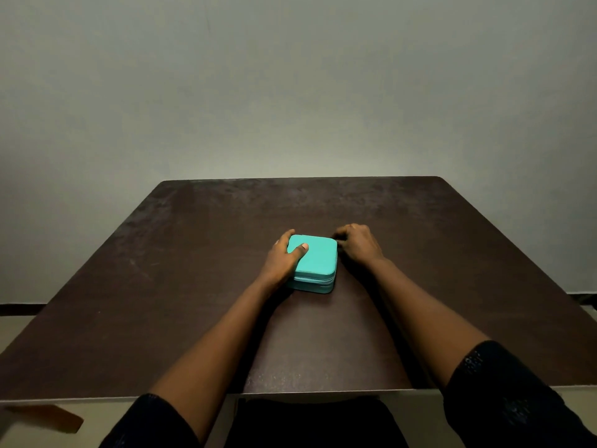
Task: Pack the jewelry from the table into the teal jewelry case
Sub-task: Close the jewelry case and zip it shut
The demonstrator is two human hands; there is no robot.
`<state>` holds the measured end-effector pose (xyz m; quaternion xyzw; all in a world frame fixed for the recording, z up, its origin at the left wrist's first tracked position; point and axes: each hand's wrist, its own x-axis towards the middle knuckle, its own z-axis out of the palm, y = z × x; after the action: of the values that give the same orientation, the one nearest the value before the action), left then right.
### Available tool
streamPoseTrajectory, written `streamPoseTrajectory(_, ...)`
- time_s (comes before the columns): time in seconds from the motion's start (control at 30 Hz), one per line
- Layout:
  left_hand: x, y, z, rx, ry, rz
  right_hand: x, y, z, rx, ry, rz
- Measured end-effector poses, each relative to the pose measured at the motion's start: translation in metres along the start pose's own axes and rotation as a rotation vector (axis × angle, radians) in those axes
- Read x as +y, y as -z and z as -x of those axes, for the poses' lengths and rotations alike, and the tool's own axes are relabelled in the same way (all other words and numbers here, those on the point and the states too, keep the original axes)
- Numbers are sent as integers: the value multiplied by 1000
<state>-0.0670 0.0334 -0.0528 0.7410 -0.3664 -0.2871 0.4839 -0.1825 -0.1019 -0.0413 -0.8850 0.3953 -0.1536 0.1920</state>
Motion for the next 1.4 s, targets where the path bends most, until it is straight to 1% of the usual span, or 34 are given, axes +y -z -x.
streamPoseTrajectory(0.07, 3, -1, 1, 33, 17, -2, -3, 0, 3, 51, -79, -141)
streamPoseTrajectory(0.2, 5, -2, 6, 112, 46, -20, -13, -3, 19, 169, -325, -614)
streamPoseTrajectory(0.27, 5, 1, 9, 152, 58, -20, -19, -7, 32, 194, -368, -719)
streamPoseTrajectory(0.37, 5, 11, 15, 186, 63, -94, -31, -7, 57, 153, -397, -688)
streamPoseTrajectory(0.43, 4, 15, 20, 190, 74, -91, -38, -12, 68, 80, -389, -677)
streamPoseTrajectory(0.5, 5, 16, 26, 226, 118, -101, -47, -19, 78, 15, -368, -697)
streamPoseTrajectory(0.57, 7, 13, 27, 259, 171, -117, -54, -26, 81, -9, -352, -629)
streamPoseTrajectory(0.67, 10, 9, 27, 317, 212, -63, -59, -26, 80, 42, -337, -528)
streamPoseTrajectory(0.77, 12, 8, 19, 336, 206, 5, -59, -21, 73, 82, -283, -474)
streamPoseTrajectory(0.9, 19, 10, -2, 350, 196, 52, -55, -18, 54, 122, -245, -492)
streamPoseTrajectory(1.1, 23, 8, -41, 361, 218, 122, -48, -15, 8, 118, -198, -459)
streamPoseTrajectory(1.23, 25, 9, -69, 353, 241, 121, -44, -14, -23, 119, -180, -442)
streamPoseTrajectory(1.4, 22, 6, -96, 353, 249, 144, -37, -21, -50, 111, -192, -429)
